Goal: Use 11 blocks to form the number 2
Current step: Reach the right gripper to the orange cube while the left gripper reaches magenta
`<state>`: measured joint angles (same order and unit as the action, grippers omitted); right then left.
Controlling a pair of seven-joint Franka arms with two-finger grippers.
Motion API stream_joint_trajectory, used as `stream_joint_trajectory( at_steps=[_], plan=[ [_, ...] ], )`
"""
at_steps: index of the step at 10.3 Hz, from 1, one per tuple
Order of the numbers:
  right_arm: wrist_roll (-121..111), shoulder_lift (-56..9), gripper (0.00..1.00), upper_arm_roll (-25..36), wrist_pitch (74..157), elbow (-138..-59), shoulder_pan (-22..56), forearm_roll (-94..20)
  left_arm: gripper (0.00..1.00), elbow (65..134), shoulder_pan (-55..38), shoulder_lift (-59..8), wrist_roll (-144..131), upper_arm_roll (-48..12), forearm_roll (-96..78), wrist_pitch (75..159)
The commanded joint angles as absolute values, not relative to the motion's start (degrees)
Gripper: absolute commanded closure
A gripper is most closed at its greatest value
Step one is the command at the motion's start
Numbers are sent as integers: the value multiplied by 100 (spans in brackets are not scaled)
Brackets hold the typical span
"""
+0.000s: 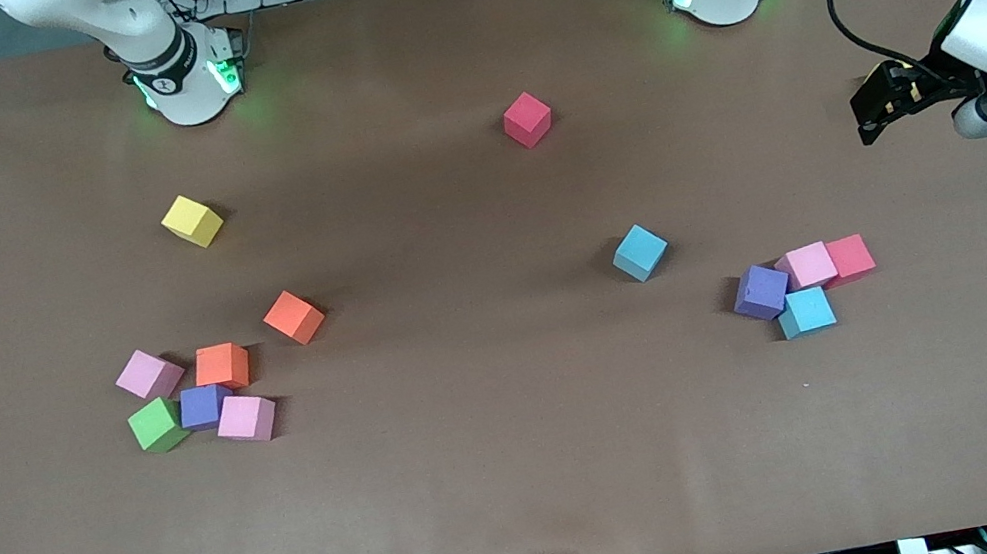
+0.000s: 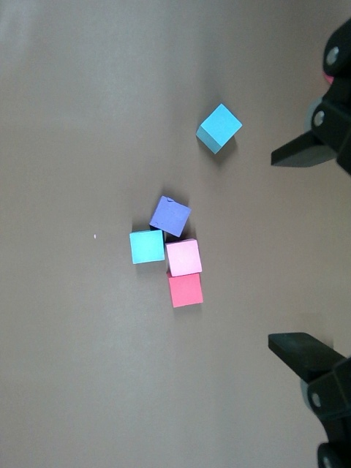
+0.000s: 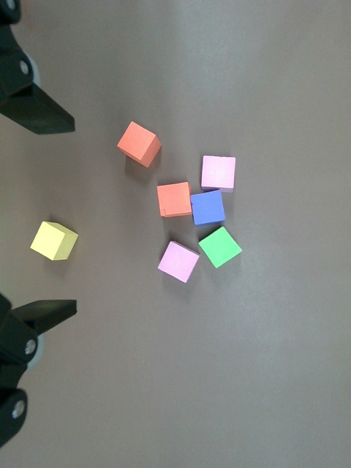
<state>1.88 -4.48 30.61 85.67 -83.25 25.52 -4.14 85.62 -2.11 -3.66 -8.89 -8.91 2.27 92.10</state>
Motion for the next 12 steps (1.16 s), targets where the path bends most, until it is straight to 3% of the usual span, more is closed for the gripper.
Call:
stream_joint_trajectory(
  at_steps=[1, 3, 5, 8, 12],
  plan=[
    [281, -334, 0, 2667, 8640, -8446, 2140, -369, 0, 8473, -211, -378, -800, -914, 352, 9097],
    [290, -316, 0, 1778, 8640, -8429, 1399, -326, 0, 8568, -254, -439, -939, -966, 273, 9053],
    [316, -369, 0, 1767, 8736, -8437, 1415, -325, 0, 8919, -281, -457, -1116, -1325, 98, 9087],
    [773, -710, 0, 1740, 8919, -8586, 1801, -369, 0, 9998, -622, -466, -2067, -2063, -114, 9885],
    [563, -948, 0, 1731, 11087, -10499, 1933, -387, 0, 11676, -1115, -413, -4825, -3064, -140, 11499]
  ],
)
